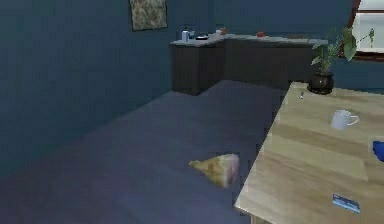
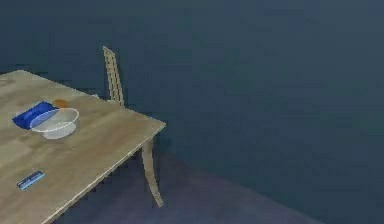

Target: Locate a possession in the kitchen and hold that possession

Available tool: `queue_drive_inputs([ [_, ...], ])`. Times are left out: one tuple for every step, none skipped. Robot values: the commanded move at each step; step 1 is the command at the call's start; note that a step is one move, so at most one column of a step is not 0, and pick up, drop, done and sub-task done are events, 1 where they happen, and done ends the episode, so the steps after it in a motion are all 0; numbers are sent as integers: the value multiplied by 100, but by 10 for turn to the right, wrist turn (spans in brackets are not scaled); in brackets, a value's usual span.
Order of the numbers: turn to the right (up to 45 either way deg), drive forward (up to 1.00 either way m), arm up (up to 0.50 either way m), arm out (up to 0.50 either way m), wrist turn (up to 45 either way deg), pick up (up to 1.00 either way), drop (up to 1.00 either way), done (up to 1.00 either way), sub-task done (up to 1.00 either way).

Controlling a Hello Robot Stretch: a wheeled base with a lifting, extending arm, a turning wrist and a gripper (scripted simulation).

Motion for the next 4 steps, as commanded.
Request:
queue_drive_inputs([
  [450, 0, 0, 0, 0, 0, 0, 0, 0],
  [330, 0, 0, 0, 0, 0, 0, 0, 0],
  [0, 45, 0, 0, 0, 0, 0, 0, 0],
  [-450, 0, 0, 0, 0, 0, 0, 0, 0],
])
